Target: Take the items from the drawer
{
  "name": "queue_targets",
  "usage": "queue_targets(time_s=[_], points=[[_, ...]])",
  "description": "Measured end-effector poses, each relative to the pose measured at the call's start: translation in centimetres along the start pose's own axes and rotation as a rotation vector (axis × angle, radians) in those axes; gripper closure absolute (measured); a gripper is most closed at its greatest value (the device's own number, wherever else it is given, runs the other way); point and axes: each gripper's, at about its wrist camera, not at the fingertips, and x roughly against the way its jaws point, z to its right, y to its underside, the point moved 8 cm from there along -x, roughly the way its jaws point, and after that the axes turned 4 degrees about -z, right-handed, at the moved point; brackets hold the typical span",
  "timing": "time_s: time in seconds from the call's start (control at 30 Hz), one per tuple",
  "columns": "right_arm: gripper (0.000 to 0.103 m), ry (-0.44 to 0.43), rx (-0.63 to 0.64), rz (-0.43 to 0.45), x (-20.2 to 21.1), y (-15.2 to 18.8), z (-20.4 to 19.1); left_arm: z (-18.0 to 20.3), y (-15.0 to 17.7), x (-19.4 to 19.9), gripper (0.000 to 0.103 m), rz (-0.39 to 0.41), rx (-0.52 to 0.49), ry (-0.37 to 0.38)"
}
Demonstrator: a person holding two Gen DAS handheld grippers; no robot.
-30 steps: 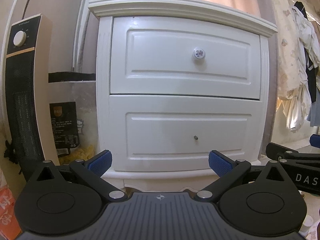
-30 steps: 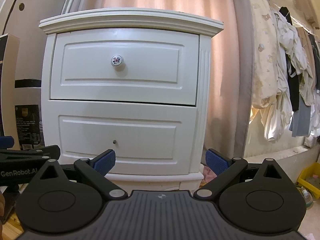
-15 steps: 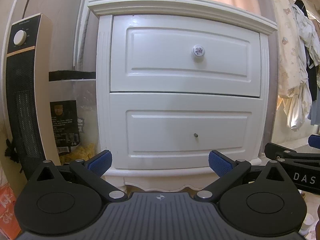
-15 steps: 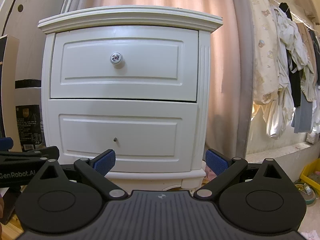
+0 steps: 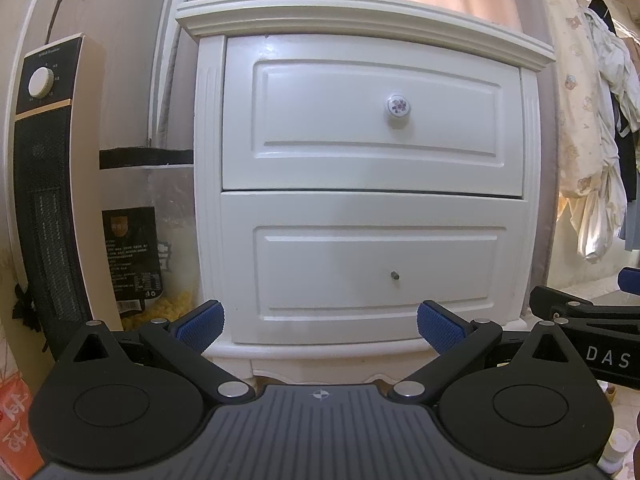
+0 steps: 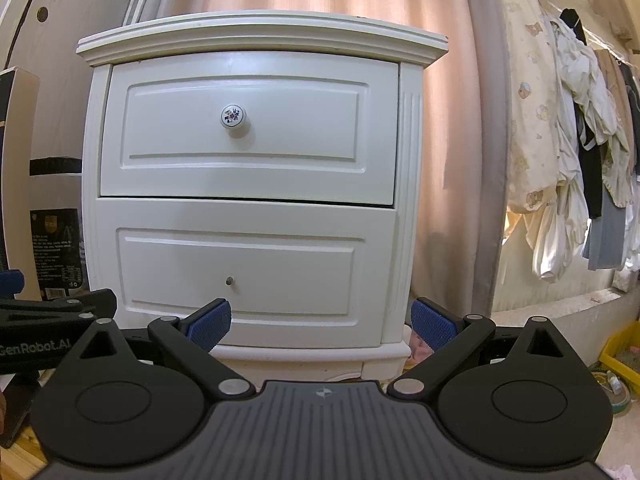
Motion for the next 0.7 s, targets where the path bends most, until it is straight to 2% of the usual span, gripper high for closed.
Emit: queue_targets(time_s=[0.33,0.7], points=[[0.0,0.002,0.003,0.004,-0.13,-0.07,0.0,0.1,-0.04,-0.04,0.0,0.008,-0.01,-0.013],[0.0,0.031,0.025,0.006,-0.33,-0.08,-0.14,0.17,-0.03,-0.07,0.0,0.009,-0.01,0.006]])
